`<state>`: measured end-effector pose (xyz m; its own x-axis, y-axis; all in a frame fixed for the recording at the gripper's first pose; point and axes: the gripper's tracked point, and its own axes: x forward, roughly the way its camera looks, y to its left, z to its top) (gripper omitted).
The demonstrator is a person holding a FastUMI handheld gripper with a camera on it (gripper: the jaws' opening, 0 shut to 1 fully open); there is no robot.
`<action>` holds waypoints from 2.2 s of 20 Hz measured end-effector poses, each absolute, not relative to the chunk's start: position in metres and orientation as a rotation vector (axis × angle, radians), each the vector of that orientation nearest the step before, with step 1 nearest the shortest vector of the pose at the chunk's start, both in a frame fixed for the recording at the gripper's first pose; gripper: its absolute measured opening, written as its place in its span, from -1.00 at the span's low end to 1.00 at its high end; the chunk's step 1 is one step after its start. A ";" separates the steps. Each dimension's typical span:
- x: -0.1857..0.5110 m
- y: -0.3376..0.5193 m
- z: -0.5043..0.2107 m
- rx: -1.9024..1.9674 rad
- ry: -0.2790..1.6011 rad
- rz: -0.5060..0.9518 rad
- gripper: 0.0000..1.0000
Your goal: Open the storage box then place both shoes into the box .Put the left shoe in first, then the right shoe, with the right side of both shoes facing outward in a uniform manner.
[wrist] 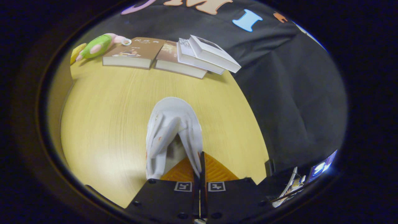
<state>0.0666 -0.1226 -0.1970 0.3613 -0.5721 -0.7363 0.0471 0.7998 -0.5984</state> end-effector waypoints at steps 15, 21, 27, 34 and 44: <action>0.016 -0.096 -0.105 -0.469 1.176 -0.520 -0.91; 0.040 -0.050 -0.042 -0.466 1.105 -0.472 -0.91; 0.082 0.041 -0.013 -0.405 0.962 -0.308 -0.91; 0.125 0.164 -0.012 -0.278 0.835 -0.073 -0.91; 0.138 0.255 -0.077 0.058 0.835 0.033 -0.91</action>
